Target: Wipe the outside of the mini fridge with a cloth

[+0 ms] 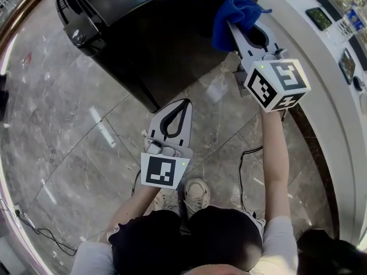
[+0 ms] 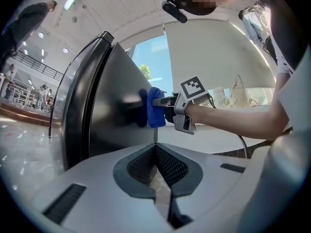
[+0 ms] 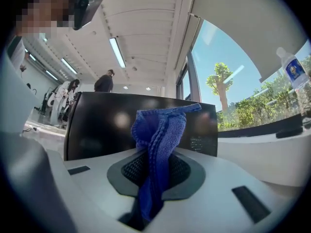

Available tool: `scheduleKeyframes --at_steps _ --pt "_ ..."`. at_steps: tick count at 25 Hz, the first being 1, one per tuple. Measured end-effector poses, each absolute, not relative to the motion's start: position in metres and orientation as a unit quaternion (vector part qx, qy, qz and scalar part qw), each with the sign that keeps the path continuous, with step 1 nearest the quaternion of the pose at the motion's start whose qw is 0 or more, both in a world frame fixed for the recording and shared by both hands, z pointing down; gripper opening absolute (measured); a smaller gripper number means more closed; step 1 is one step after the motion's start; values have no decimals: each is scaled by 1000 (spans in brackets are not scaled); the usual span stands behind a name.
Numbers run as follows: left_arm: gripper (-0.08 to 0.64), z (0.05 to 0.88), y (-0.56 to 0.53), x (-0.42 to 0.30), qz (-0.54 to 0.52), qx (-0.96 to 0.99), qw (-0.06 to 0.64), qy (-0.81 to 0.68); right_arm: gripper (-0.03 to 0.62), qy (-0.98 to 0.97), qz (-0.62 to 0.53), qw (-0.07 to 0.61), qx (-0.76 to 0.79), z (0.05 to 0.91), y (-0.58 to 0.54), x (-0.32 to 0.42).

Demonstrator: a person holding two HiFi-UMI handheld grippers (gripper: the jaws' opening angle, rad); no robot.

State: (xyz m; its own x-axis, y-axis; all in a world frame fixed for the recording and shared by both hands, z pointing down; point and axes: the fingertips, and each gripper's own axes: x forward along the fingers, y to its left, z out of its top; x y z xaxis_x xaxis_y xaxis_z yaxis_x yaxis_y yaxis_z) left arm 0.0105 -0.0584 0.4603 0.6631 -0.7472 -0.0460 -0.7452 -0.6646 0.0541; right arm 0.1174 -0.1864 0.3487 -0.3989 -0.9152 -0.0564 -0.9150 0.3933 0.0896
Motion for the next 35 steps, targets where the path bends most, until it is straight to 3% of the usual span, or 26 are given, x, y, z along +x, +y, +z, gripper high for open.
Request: scheduleKeyframes --at_steps 12,27,31,35 --pt "5 470 -62 10 -23 912 23 -409 75 -766 -47 30 640 345 -229 197" --pt "5 477 -67 4 -16 907 25 -419 75 -701 -17 6 713 345 -255 262" --pt "5 480 -69 1 -11 906 26 -423 75 -719 -18 -46 693 340 -221 245" --pt "5 486 -74 0 -8 905 30 -424 75 -805 -22 -79 588 331 -160 160"
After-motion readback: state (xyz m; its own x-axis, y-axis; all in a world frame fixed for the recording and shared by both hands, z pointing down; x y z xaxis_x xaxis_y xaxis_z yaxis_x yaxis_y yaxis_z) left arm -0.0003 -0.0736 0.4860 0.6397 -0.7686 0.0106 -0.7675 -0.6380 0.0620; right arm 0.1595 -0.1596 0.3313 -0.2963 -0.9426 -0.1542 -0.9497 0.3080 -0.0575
